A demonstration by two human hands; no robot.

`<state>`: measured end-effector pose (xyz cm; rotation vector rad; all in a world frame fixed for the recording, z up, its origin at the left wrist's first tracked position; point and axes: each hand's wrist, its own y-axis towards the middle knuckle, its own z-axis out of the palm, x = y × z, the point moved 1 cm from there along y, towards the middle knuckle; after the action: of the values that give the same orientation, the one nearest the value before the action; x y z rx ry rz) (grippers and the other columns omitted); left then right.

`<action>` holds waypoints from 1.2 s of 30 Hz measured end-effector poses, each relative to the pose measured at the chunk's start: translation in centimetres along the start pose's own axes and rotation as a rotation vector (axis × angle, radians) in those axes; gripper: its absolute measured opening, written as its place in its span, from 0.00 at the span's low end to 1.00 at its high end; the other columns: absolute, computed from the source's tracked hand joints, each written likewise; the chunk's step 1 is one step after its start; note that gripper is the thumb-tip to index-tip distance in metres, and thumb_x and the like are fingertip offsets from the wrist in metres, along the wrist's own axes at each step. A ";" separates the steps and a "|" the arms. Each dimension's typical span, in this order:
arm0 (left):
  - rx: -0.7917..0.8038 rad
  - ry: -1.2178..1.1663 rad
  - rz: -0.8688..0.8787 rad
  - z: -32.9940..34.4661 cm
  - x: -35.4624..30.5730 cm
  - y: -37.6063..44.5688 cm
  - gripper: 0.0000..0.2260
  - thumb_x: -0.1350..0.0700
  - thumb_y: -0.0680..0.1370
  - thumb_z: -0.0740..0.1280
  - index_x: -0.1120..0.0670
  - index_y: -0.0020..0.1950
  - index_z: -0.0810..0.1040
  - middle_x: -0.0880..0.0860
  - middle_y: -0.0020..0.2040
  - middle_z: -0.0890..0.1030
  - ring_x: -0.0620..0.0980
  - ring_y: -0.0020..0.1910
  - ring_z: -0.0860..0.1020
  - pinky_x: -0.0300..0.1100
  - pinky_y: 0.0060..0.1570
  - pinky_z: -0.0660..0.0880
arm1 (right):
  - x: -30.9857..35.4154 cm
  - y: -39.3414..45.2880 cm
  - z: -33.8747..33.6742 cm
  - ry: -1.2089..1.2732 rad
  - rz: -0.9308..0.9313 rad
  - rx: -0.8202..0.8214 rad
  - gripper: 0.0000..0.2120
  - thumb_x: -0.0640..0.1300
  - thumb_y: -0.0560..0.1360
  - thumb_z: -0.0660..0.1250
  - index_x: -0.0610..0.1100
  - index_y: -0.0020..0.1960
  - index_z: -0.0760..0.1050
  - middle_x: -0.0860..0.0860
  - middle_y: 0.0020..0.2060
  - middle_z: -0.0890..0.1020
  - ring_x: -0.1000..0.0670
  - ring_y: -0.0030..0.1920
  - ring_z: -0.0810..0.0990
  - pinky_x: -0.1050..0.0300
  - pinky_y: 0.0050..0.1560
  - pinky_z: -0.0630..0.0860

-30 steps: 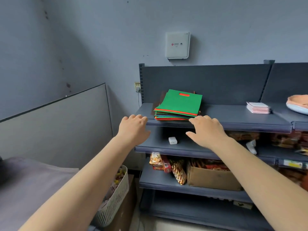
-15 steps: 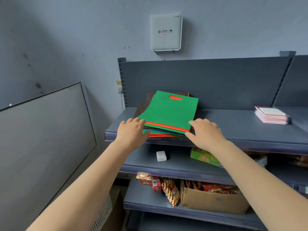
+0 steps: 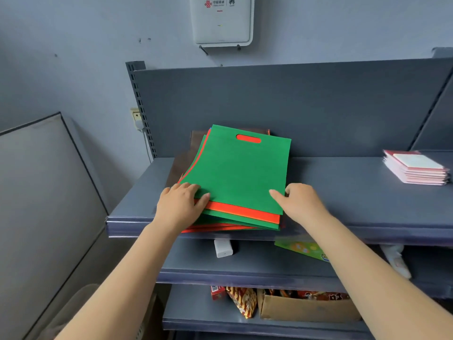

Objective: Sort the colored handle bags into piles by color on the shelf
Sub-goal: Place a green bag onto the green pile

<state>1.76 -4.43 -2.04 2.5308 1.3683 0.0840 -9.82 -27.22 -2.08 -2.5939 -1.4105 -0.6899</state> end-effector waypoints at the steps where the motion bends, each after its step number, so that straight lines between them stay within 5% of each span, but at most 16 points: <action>1: -0.006 -0.030 0.029 0.5 -0.1 0.5 0.20 0.41 0.80 0.55 0.51 0.63 0.75 0.50 0.60 0.78 0.52 0.62 0.72 0.44 0.60 0.64 | -0.1 0.6 0.2 0.024 0.036 -0.013 0.24 0.59 0.77 0.60 0.44 0.32 0.64 0.51 0.28 0.69 0.51 0.29 0.69 0.58 0.26 0.61; 4: -0.023 -0.111 0.106 0.9 -0.5 1.1 0.20 0.42 0.80 0.57 0.52 0.64 0.75 0.50 0.59 0.79 0.52 0.61 0.73 0.43 0.60 0.65 | -0.5 1.4 0.2 0.100 0.092 -0.081 0.25 0.55 0.75 0.66 0.44 0.28 0.60 0.50 0.25 0.66 0.50 0.27 0.66 0.57 0.26 0.57; 10: -0.002 -0.237 0.146 1.4 0.1 3.2 0.19 0.43 0.80 0.58 0.51 0.66 0.75 0.47 0.65 0.77 0.49 0.66 0.71 0.42 0.62 0.64 | -2.0 2.7 0.1 0.201 0.115 -0.254 0.13 0.44 0.75 0.69 0.34 0.39 0.77 0.43 0.34 0.80 0.43 0.39 0.76 0.56 0.38 0.67; 20: 0.016 -0.279 -0.231 2.2 3.9 6.3 0.22 0.40 0.73 0.68 0.53 0.59 0.78 0.54 0.58 0.78 0.58 0.59 0.73 0.48 0.55 0.70 | -6.1 3.5 -0.2 0.352 0.162 -0.471 0.07 0.37 0.75 0.68 0.41 0.39 0.74 0.47 0.32 0.77 0.44 0.37 0.75 0.55 0.40 0.67; 28: -0.085 -0.337 -0.355 1.1 4.9 7.0 0.09 0.53 0.73 0.72 0.54 0.51 0.80 0.53 0.50 0.80 0.56 0.52 0.77 0.45 0.46 0.70 | -6.2 3.7 0.8 0.597 0.129 -0.503 0.06 0.34 0.76 0.65 0.43 0.46 0.77 0.48 0.37 0.81 0.43 0.39 0.79 0.50 0.44 0.75; 36: -0.285 -0.569 -0.259 -1.3 5.1 4.5 0.03 0.61 0.78 0.64 0.56 0.45 0.72 0.55 0.40 0.79 0.58 0.38 0.74 0.47 0.36 0.70 | -6.1 1.8 0.6 0.951 0.156 -0.504 0.15 0.34 0.76 0.65 0.54 0.44 0.78 0.55 0.42 0.83 0.57 0.41 0.81 0.70 0.40 0.76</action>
<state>8.04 -2.24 0.03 1.9159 1.3120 -0.4255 -11.03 -32.75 -5.06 -2.0342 -0.7666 -2.0718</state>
